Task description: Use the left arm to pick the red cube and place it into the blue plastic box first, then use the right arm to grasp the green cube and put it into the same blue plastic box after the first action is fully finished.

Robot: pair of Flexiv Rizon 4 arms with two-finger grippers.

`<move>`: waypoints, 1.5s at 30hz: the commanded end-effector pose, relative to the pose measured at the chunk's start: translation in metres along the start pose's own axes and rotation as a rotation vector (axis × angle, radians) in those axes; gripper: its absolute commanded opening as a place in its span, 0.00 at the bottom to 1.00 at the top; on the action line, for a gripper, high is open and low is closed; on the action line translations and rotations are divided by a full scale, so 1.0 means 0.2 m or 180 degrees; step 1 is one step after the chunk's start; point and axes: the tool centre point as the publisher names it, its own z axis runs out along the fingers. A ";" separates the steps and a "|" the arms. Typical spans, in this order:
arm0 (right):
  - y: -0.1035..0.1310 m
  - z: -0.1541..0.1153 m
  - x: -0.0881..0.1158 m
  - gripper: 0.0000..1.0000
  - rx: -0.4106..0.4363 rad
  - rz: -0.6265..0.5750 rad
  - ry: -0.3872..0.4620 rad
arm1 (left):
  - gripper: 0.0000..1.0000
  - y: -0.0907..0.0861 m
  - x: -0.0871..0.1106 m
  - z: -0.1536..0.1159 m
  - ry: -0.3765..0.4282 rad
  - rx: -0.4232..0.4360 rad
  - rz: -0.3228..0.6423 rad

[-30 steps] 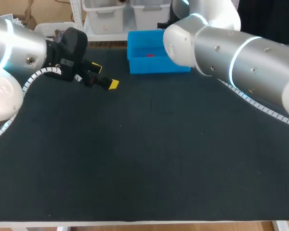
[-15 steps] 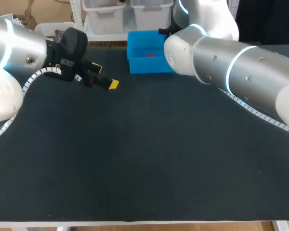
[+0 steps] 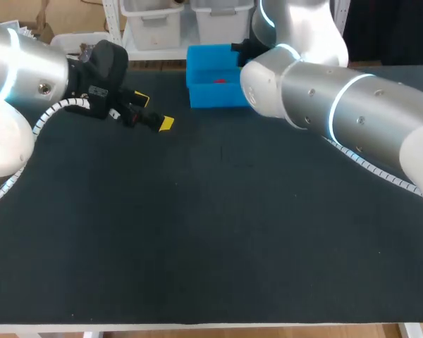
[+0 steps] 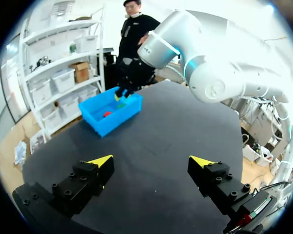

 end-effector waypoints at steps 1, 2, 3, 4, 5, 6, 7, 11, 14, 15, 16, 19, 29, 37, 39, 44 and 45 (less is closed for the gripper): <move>0.03 0.03 -0.11 1.00 0.0014 -0.0001 0.0446 | 1.00 0.01 0.01 0.00 -0.0037 0.0022 0.0012; 0.03 0.03 -0.12 1.00 0.0009 -0.0003 0.0432 | 1.00 0.01 0.01 0.00 -0.0037 0.0022 0.0012; 0.03 0.02 -0.13 1.00 0.0011 -0.0007 0.0419 | 1.00 0.01 0.01 0.00 -0.0037 0.0022 0.0012; 0.04 0.01 -0.14 1.00 0.0004 -0.0007 0.0410 | 1.00 0.01 0.01 0.00 -0.0037 0.0022 0.0012; 0.04 -0.01 -0.14 1.00 -0.0001 -0.0007 0.0403 | 1.00 0.01 0.01 0.00 -0.0037 0.0022 0.0012; 0.04 -0.02 -0.15 1.00 -0.0002 -0.0006 0.0392 | 1.00 0.01 0.01 0.00 -0.0037 0.0022 0.0012; 0.05 -0.04 -0.15 1.00 -0.0009 -0.0002 0.0379 | 1.00 0.01 0.01 0.00 -0.0037 0.0022 0.0012; 0.06 -0.10 -0.17 1.00 -0.0045 -0.0006 0.0335 | 1.00 0.01 0.01 0.00 -0.0037 0.0022 0.0012; 0.06 -0.15 -0.18 1.00 -0.0067 -0.0014 0.0321 | 1.00 0.01 0.01 0.00 -0.0037 0.0022 0.0012; 0.06 -0.16 -0.18 1.00 -0.0070 -0.0018 0.0318 | 1.00 0.01 0.01 0.00 -0.0037 0.0022 0.0012; 0.05 -0.18 -0.18 1.00 -0.0072 -0.0023 0.0315 | 1.00 0.01 0.01 0.00 -0.0037 0.0022 0.0012; 0.03 -0.25 -0.15 1.00 -0.0097 -0.0048 0.0300 | 1.00 0.01 0.01 0.00 -0.0037 0.0022 0.0012; -0.10 -0.44 -0.01 1.00 -0.0220 -0.0156 0.0220 | 1.00 0.01 0.01 0.00 -0.0037 0.0022 0.0012; -0.19 -0.57 0.13 1.00 -0.0332 -0.0196 0.0065 | 1.00 0.01 0.01 0.00 -0.0037 0.0022 0.0012; -0.20 -0.60 0.18 1.00 -0.0369 -0.0209 0.0021 | 1.00 0.01 0.01 0.00 -0.0037 0.0022 0.0012; -0.25 -0.66 0.28 1.00 -0.0439 -0.0221 -0.0032 | 1.00 0.01 0.01 0.00 -0.0037 0.0022 0.0012; -0.26 -0.67 0.29 1.00 -0.0447 -0.0227 -0.0038 | 1.00 0.01 0.01 0.00 -0.0037 0.0022 0.0012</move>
